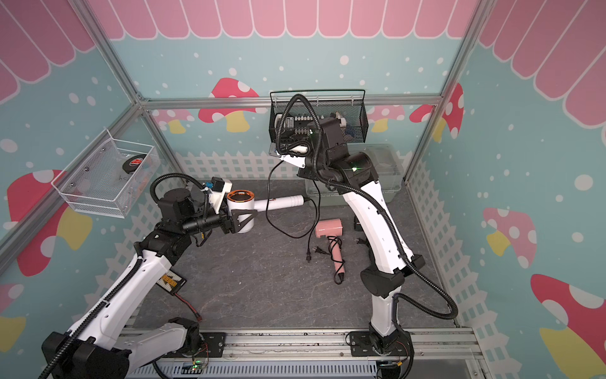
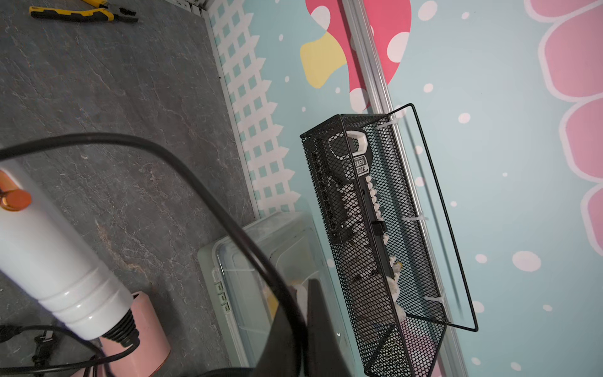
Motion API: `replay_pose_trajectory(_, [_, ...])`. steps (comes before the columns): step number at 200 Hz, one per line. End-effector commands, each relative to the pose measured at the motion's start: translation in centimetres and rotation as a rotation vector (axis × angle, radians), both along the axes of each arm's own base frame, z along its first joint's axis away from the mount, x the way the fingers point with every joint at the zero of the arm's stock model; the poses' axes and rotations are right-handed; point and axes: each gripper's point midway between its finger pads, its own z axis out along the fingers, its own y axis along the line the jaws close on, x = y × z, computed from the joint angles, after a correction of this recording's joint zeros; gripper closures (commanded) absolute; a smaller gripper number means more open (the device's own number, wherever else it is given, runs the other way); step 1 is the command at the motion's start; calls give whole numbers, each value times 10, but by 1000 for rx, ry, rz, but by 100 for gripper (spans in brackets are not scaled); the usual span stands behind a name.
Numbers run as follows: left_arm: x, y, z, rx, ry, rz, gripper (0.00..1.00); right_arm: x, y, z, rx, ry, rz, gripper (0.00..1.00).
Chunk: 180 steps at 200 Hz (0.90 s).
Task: Wrap the cord around the hair dryer
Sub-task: Wrap the power cord around the hair dryer.
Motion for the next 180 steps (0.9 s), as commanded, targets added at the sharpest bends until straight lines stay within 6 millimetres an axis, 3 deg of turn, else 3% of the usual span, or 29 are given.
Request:
replay_pose_trajectory(1, [-12,-7,15,7,-24,-94,100,-1,-3,18,8,-64,7,100])
replay_pose_trajectory(49, [-38,-37,8,-60,57,-285,100,8,2,24,9,-108,22,100])
replay_pose_trajectory(54, [-41,-39,12,-72,48,-303,100,18,9,9,-5,-81,25,100])
replay_pose_trajectory(112, [-61,-51,65,-302,-67,-436,100,39,24,-28,163,112,112,100])
replay_pose_trajectory(180, [-64,-49,113,-439,-218,-455,100,69,-7,-56,472,347,124,100])
